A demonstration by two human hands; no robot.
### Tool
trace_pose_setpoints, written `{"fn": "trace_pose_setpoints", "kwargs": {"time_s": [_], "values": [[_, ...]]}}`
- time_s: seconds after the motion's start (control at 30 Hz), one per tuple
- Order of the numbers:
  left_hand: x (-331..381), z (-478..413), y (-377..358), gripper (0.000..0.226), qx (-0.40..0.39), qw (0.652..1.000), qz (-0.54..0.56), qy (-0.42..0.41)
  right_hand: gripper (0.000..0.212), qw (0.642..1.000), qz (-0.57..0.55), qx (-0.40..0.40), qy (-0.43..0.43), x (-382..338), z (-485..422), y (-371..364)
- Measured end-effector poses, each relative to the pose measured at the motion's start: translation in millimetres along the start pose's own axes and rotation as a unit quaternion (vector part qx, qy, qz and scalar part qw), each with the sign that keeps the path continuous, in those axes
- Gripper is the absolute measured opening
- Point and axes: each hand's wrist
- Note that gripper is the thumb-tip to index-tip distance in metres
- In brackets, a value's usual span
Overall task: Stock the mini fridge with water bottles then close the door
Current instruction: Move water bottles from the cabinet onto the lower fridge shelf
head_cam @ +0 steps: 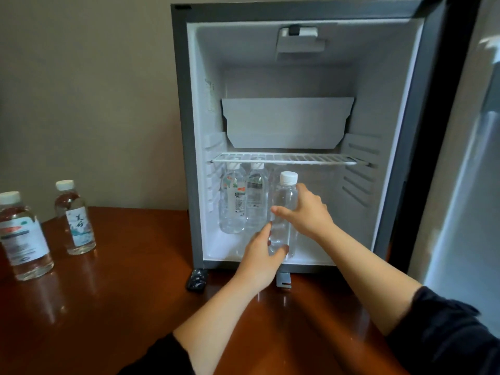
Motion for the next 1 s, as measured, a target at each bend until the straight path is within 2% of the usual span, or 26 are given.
{"fn": "trace_pose_setpoints", "kwargs": {"time_s": [0.2, 0.43, 0.57, 1.0], "values": [[-2.7, -21.5, -18.1, 0.068, 0.032, 0.999, 0.028, 0.024, 0.054, 0.999, -0.034, -0.018, -0.01, 2.4, -24.5, -6.4], [-7.5, -42.7, -27.1, 0.072, 0.033, 0.999, 0.015, 0.019, 0.054, 0.997, -0.074, 0.004, -0.015, 6.8, -51.7, -20.3], [-10.0, -56.4, -30.0, 0.073, 0.029, 0.999, 0.005, 0.026, 0.065, 0.996, -0.083, 0.017, -0.036, 10.8, -67.1, -29.6], [-13.6, -75.6, -34.3, 0.074, 0.025, 0.999, -0.03, 0.011, 0.076, 0.994, -0.081, 0.03, -0.06, 19.5, -88.0, -37.9]]}}
Point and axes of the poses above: each hand's wrist, its own z-axis away from the middle knuckle, its own y-axis out of the back of the hand, x = y × z, and after that the axes turned 4 degrees about -z, right-handed
